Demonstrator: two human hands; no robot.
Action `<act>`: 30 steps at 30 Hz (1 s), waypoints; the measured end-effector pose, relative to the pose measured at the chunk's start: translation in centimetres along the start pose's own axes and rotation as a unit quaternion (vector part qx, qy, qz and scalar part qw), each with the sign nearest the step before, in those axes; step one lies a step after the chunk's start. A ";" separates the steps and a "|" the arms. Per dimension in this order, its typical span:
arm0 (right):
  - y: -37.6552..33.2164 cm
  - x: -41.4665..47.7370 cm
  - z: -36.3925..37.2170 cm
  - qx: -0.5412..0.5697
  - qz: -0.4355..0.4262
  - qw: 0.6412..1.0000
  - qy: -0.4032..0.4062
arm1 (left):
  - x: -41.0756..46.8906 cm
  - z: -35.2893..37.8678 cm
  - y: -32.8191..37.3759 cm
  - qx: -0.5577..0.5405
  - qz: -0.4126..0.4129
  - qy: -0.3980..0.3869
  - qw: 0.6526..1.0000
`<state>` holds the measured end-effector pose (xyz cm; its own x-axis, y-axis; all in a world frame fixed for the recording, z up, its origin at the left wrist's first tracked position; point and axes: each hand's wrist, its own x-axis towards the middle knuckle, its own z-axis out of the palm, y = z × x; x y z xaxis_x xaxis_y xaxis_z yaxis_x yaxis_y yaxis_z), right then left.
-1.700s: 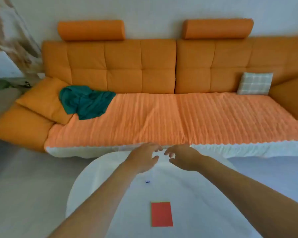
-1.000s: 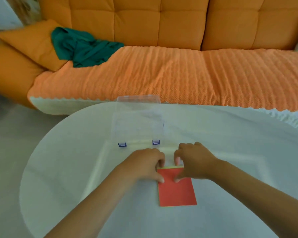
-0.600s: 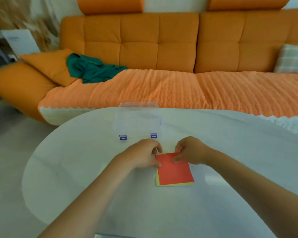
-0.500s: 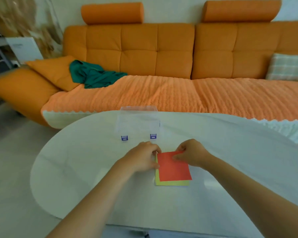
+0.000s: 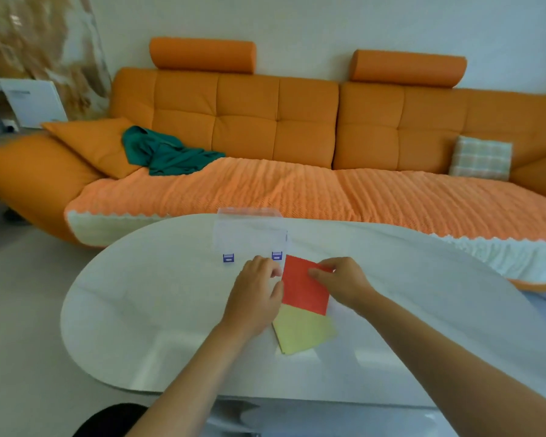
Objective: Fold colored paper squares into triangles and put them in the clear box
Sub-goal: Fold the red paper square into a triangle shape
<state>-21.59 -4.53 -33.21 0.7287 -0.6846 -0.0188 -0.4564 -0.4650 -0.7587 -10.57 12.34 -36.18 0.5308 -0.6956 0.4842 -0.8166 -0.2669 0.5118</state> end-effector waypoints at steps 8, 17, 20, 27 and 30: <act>1.4 -1.5 -3.0 0.065 0.067 0.992 0.083 | -1.5 3.0 1.0 0.042 0.061 -0.247 0.966; 2.3 -0.8 -0.5 0.138 0.058 0.986 0.078 | 1.4 0.7 -4.6 0.108 -0.011 -0.294 0.950; 2.4 -0.2 0.1 0.170 0.037 0.982 0.073 | 2.2 -0.7 -7.0 0.113 -0.077 -0.300 0.944; 3.9 0.7 0.2 0.227 0.025 0.972 0.063 | 3.2 0.0 -5.0 0.029 0.008 -0.145 0.989; 4.3 1.0 0.0 0.267 0.050 0.961 0.049 | 3.2 1.3 -2.5 0.042 0.152 -0.095 0.983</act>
<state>-22.81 -7.25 -36.47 0.6307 -0.7730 -0.0681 -0.1763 -0.0573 -0.9827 -7.09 9.94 -36.82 0.2140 -0.8617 0.4601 -0.9512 -0.0766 0.2990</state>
